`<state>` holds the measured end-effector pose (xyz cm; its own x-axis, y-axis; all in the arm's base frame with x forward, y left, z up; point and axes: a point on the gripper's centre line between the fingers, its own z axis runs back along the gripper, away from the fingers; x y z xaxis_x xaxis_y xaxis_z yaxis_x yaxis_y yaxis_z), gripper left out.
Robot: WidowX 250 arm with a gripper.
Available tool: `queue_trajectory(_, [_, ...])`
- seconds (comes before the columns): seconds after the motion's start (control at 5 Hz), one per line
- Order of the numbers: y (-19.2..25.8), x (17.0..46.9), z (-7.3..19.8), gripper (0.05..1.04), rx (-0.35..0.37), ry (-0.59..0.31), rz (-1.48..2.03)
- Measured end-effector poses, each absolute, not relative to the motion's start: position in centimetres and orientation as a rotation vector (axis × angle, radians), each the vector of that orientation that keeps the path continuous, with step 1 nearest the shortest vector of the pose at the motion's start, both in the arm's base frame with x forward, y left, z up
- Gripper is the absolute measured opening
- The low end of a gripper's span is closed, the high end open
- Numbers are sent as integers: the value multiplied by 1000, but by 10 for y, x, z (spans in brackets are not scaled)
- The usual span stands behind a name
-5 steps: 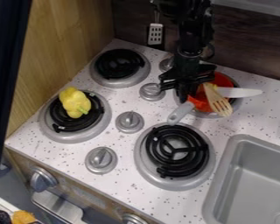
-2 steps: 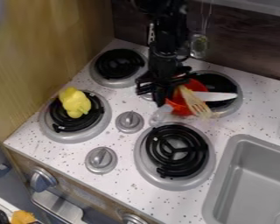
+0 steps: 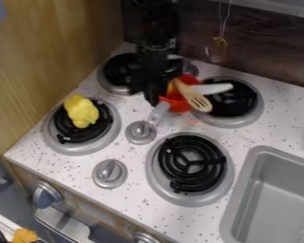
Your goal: Put the orange pot in between the upper left side and lower left side of the burner
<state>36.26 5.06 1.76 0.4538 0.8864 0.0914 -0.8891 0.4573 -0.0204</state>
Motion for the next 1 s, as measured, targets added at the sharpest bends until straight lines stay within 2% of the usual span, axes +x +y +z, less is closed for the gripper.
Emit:
queue_trajectory(0.4, [94,364,27,78,28,-97,995])
queue_trajectory(1.0, [111,352,8,73,28,-54,1013])
